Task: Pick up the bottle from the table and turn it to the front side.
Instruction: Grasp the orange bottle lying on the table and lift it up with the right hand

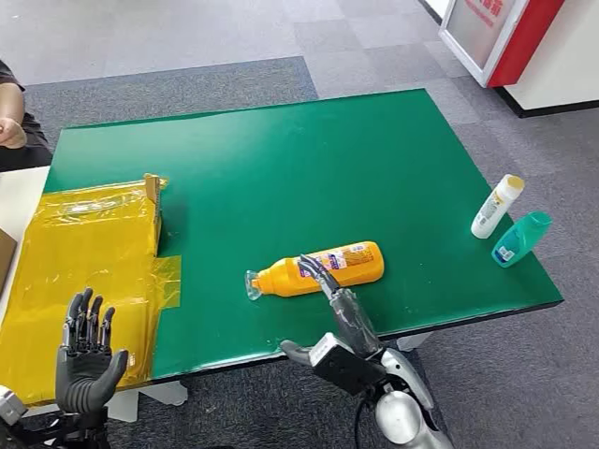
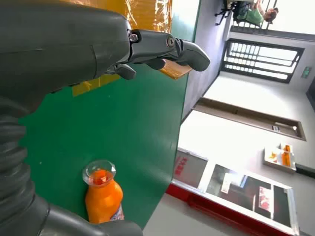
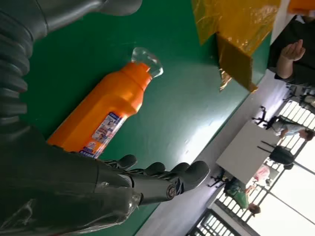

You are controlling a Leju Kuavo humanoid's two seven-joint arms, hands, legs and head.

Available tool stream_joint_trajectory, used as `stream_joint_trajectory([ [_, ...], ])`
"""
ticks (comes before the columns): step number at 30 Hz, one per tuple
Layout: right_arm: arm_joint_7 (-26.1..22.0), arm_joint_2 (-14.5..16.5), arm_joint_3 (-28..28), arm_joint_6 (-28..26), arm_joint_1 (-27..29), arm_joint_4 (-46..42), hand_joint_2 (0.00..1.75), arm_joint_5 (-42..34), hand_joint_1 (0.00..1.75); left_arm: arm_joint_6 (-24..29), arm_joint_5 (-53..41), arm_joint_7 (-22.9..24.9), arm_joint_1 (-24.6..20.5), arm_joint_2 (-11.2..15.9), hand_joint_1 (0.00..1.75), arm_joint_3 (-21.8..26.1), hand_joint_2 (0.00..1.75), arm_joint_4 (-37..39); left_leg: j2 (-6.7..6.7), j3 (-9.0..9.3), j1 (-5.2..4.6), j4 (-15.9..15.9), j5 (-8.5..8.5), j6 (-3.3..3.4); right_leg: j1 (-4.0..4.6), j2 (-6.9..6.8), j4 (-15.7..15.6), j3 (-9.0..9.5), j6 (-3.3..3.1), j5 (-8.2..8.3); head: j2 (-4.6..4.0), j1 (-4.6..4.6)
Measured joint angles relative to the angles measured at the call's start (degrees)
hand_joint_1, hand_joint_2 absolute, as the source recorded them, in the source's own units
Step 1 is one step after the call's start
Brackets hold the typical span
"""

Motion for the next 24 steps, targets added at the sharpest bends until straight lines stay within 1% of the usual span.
stream_joint_trajectory([
  [2,0.8,-0.4,-0.3,-0.1,-0.4,0.0,1.75,0.9,0.00,-0.2,0.0,0.0,0.0,0.1,0.00,0.3,1.75,0.0,0.00,0.00,0.00,0.0,0.00,0.00,0.00,0.00,0.0,0.00,0.00,0.00,0.00,-0.01],
  [5,3.7,-1.7,-1.4,-0.6,-1.9,0.0,1.75,4.9,0.00,0.5,-1.4,0.0,0.1,0.2,0.00,1.2,1.75,0.0,0.00,0.00,0.00,0.0,0.01,0.01,0.00,0.00,0.0,0.00,0.00,0.01,0.00,0.01],
  [11,9.5,-4.4,-2.8,-0.1,-5.5,0.2,1.75,12.8,0.00,7.0,-7.5,0.0,0.1,0.2,0.00,1.5,1.75,0.0,0.00,0.00,0.00,0.0,0.02,0.01,-0.01,0.00,0.0,0.00,0.01,0.02,0.00,-0.01],
  [17,12.4,-7.0,-3.5,0.5,-8.7,1.1,1.75,16.7,0.00,7.7,-8.5,0.0,0.1,0.4,0.00,1.3,1.75,0.0,0.00,0.00,0.00,0.0,0.02,0.01,0.00,0.00,0.0,-0.01,0.01,0.03,0.00,-0.01],
  [20,14.9,-8.6,-3.9,2.6,-11.9,3.8,1.75,19.2,0.00,6.9,-7.5,0.0,-0.1,0.6,0.00,1.0,1.75,0.2,0.01,0.00,0.00,0.0,0.03,0.02,0.00,0.01,0.0,-0.02,0.01,0.05,0.00,-0.01],
  [24,16.7,-11.5,-4.2,8.5,-18.6,10.9,1.75,20.4,0.00,6.6,-6.3,0.0,-0.7,1.4,0.00,0.3,1.75,0.5,0.01,-0.01,-0.01,0.0,0.12,0.09,-0.02,0.01,0.0,0.00,0.05,0.13,0.00,0.00],
])
